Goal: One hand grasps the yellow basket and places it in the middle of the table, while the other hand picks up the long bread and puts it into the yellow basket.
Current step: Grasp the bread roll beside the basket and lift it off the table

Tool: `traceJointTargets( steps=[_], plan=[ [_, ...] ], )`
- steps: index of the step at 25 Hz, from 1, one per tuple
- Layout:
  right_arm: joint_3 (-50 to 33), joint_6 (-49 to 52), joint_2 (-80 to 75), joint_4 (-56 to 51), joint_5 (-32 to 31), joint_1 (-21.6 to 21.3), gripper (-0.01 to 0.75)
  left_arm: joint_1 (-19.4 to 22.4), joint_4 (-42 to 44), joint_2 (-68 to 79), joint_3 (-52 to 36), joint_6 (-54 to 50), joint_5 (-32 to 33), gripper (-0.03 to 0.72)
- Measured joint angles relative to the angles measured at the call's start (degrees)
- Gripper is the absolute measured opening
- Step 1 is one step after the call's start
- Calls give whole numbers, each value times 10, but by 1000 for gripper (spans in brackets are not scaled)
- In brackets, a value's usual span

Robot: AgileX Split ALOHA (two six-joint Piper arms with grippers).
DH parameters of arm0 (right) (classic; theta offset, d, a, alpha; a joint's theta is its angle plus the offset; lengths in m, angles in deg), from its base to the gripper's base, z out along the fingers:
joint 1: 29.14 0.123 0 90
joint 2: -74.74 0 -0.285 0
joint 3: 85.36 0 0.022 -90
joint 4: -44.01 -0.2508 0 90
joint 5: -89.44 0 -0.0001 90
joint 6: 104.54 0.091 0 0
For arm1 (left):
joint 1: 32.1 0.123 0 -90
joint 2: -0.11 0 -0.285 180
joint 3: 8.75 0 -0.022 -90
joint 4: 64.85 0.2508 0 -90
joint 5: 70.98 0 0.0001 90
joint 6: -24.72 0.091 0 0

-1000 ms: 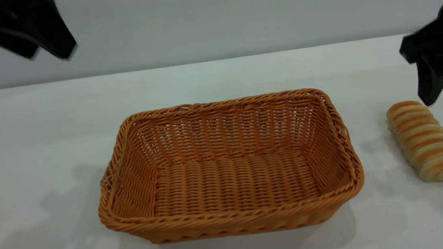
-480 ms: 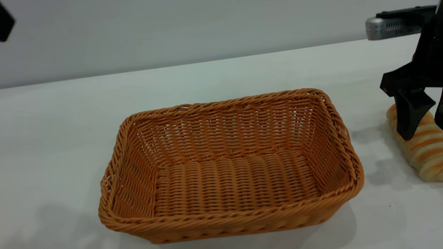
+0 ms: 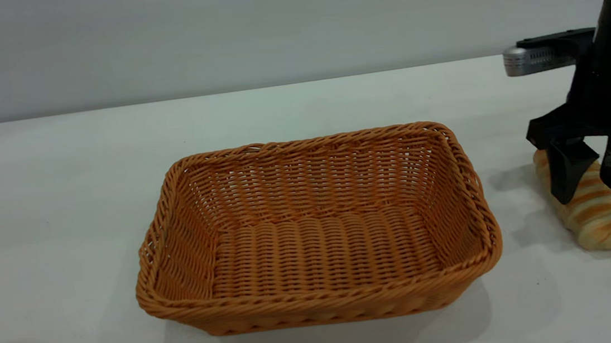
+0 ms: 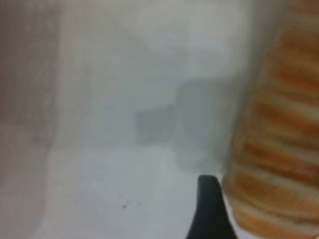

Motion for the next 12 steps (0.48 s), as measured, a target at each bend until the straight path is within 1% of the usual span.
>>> traceJointTargets(
  steps=[3, 12],
  plan=[
    [6, -1, -17, 0, -1, -6, 591, 0, 0, -24, -2, -2, 18, 584],
    [11, -6, -49, 1, 6, -6, 591, 0, 0, -77, -4, -2, 63, 584]
  ],
)
